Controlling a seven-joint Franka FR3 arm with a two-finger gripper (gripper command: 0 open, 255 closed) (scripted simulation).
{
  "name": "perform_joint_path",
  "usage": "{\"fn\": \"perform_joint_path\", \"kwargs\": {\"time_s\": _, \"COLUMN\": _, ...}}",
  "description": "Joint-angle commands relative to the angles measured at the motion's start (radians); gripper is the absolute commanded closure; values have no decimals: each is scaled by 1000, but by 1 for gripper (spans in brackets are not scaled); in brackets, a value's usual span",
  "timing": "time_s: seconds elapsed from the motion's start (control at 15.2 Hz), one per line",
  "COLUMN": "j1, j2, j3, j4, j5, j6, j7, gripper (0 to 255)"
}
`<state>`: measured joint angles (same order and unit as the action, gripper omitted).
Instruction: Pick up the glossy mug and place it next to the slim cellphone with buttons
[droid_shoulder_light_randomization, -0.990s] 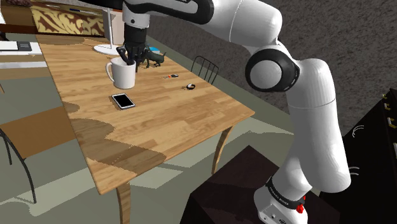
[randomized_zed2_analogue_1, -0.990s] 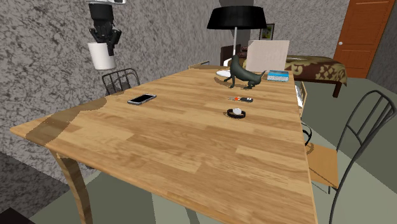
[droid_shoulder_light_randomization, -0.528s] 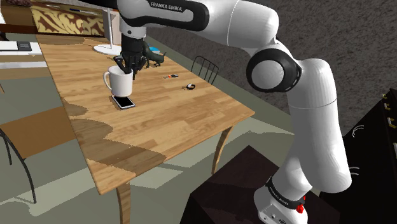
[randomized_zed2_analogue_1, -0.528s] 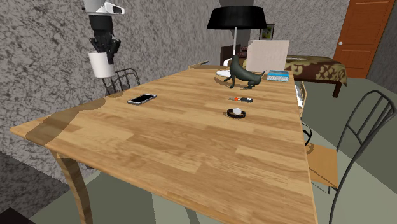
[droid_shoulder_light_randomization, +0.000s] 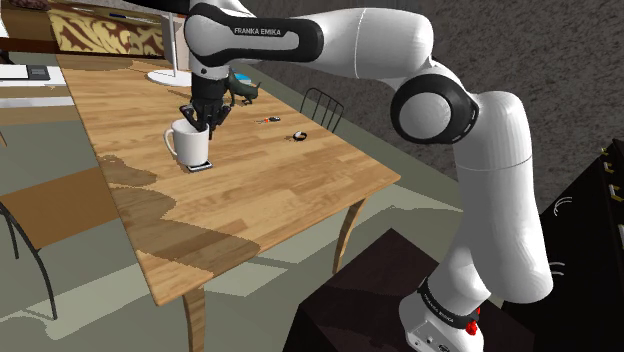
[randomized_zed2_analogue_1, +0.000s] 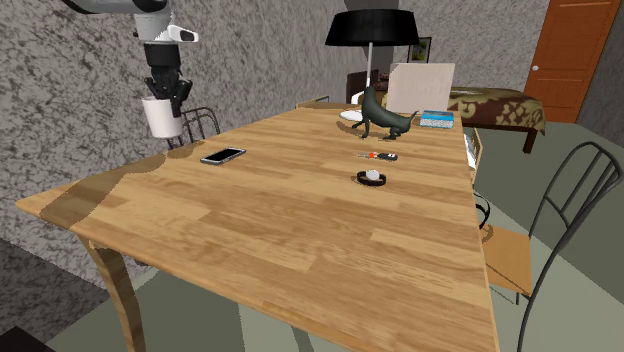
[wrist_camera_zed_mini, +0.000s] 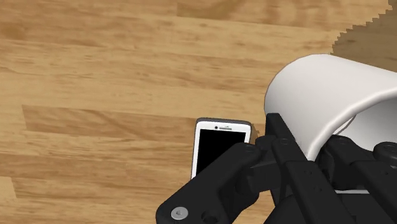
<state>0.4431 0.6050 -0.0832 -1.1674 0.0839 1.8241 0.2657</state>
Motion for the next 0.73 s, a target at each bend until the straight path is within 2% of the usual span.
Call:
{"fn": "perform_joint_path", "kwargs": {"time_s": 0.0, "j1": 0, "j2": 1, "j3": 0, "j4": -25, "j5": 1, "j6": 27, "j7": -3, "gripper": 255}}
{"fn": "perform_joint_path", "kwargs": {"time_s": 0.66, "j1": 2, "j2": 19, "j3": 2, "j4": -131, "j5": 4, "j6": 150, "j7": -9, "gripper": 255}}
